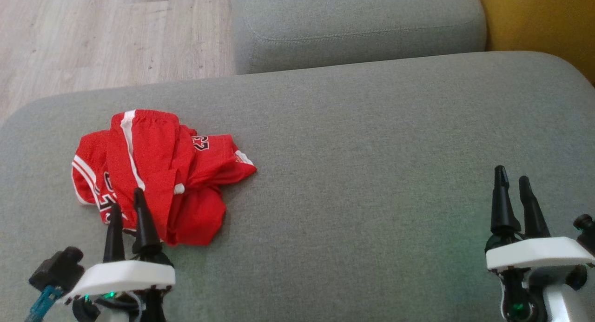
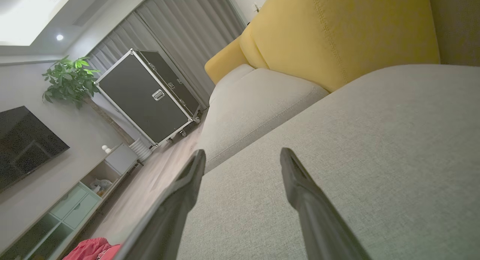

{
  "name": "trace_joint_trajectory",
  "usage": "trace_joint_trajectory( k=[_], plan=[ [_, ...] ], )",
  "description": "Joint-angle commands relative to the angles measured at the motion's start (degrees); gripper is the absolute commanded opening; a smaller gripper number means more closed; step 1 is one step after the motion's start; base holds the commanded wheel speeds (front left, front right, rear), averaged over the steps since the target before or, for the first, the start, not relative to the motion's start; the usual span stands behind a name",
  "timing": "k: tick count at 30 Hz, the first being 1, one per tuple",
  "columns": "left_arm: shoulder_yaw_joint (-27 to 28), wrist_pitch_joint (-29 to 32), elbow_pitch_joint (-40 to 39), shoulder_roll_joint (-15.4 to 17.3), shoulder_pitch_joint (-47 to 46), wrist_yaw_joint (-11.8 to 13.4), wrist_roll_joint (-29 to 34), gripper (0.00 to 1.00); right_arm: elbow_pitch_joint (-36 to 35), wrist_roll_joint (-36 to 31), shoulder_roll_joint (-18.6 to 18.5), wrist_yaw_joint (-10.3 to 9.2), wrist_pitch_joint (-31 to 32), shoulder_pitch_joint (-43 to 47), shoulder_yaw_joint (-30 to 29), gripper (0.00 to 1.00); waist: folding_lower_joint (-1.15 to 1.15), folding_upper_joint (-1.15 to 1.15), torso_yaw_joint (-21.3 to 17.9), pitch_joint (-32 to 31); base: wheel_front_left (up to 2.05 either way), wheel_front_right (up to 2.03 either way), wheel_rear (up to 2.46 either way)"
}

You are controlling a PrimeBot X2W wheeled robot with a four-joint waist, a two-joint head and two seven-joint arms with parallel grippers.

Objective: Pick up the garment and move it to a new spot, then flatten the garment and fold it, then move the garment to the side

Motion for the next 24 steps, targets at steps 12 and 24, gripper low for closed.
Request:
trace_joint_trajectory(
  k=[12,24],
  plan=[
    [-4.8,-2.5,-2.3,4.0,-2.0,3.7,12.1,1.0,-3.2,-12.4,-0.4,-0.03,-2.6,-3.0,2.8,1.0,0.0,0.0,-0.1,-0.1,0.0,0.0,0.0],
    [-9.8,-4.5,-1.0,6.7,-2.6,6.8,20.0,1.0,-2.8,-23.3,-0.5,-0.03,-4.6,-3.1,4.2,1.0,0.0,0.0,-0.4,-0.3,0.0,0.0,0.0]
  ],
)
